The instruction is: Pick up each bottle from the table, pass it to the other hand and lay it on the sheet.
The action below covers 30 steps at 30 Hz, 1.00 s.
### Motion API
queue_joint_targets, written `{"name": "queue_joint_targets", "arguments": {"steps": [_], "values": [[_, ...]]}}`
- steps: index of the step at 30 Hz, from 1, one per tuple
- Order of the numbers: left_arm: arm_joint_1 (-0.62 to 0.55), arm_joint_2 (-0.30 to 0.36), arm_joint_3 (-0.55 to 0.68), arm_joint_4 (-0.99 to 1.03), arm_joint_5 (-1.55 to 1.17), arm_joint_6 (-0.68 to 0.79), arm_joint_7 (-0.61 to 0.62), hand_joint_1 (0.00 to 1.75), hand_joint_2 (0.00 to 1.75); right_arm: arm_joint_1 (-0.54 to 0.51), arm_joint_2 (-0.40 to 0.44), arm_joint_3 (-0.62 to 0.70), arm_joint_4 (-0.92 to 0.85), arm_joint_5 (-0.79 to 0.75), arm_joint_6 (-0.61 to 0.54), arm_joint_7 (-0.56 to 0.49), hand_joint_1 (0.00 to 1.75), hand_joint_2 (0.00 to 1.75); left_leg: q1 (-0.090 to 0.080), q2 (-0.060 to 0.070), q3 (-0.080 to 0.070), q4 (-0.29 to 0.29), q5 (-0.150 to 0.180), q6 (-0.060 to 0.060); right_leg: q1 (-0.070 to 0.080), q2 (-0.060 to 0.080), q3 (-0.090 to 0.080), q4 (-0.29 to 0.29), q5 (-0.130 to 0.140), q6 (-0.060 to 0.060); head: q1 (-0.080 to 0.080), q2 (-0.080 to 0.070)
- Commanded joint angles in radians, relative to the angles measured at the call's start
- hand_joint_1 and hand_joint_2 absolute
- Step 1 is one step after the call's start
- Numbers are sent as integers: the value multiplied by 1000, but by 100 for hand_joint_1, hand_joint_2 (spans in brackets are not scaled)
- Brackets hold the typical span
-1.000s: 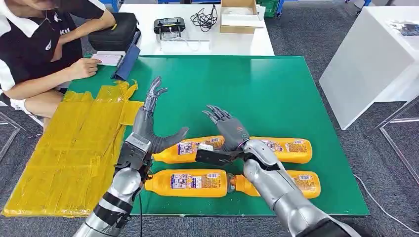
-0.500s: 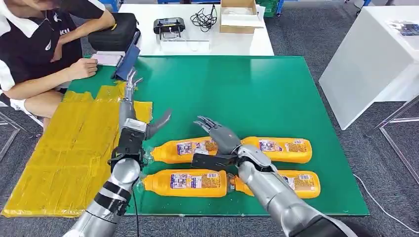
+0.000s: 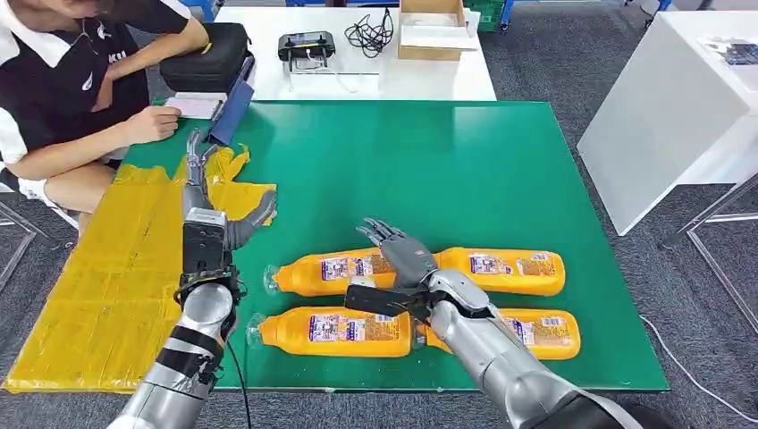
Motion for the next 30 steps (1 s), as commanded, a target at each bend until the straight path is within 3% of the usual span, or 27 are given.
{"name": "queue_joint_targets", "arguments": {"steps": [1,26,30], "values": [[32,7,10,-22,6,-13,-5,0,175,-40,-33,79,118,49,-20,59,0,175,1,0,3,-1,-1,-1,0,0,4,-1,-1,-1,0,0],[76,1,16,-35,37,-47,-15,0,175,-33,-64,170,168,216,1,169,0,175,0,-1,3,-1,0,-1,0,-1,3,-1,-1,-1,0,0],[85,1,16,-32,47,-54,-16,0,175,-23,-72,184,173,239,-8,183,23,175,1,-1,4,-1,-1,-1,1,-1,5,-2,-1,-1,0,0]]}}
